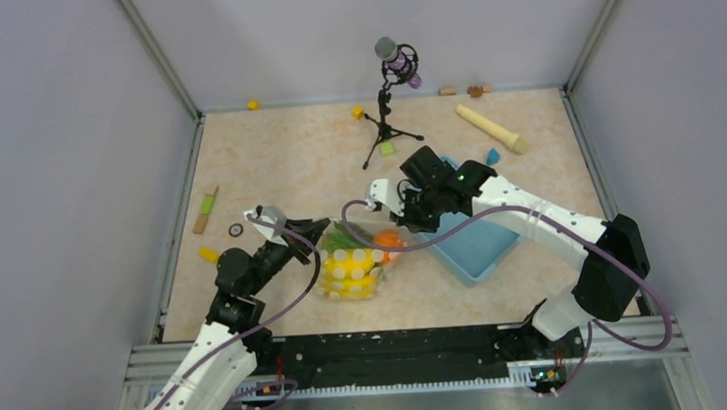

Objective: Place the food in the zip-top bag and seal the zipper

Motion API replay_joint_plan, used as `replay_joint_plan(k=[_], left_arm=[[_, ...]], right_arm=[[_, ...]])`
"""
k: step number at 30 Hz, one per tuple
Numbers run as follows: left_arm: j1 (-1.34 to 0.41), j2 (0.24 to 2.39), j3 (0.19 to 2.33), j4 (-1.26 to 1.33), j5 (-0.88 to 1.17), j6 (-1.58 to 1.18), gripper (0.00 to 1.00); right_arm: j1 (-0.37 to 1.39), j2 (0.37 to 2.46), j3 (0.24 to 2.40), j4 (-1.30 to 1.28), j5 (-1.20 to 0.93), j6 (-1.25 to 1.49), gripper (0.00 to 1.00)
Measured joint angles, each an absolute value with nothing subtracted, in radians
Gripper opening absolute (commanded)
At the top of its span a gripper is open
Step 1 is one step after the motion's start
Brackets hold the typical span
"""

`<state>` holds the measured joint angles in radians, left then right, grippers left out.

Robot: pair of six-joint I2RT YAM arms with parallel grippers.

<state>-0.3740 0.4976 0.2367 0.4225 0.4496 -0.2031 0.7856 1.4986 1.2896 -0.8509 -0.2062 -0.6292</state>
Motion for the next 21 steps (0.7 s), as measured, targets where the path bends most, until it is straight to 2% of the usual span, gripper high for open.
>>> replay_joint_plan(k=[12,13,16,21], left_arm=[[-0.374,0.502,0.233,0.409,0.164,-0.269,0.00],[-0.374,0.505,0.233,0.410,0.155,-0.271,0.00],[-0.374,0.525,0.233,0.411,0.116,-0.278,0.00],[-0.362,0.575,0.236,0.407,-0.029,-0.293,0.00]], right_arm=[[0.760,1.399,1.201,-0.776,-0.134,-0.598,0.09],[0.760,1.387,1.197,-0.762,-0.133,-0.598,0.12],[0.760,1.351,1.183,-0.725,-0.130,-0.595,0.40],[0.748,1.317,1.153,-0.661,-0.070,-0.546,0.58]])
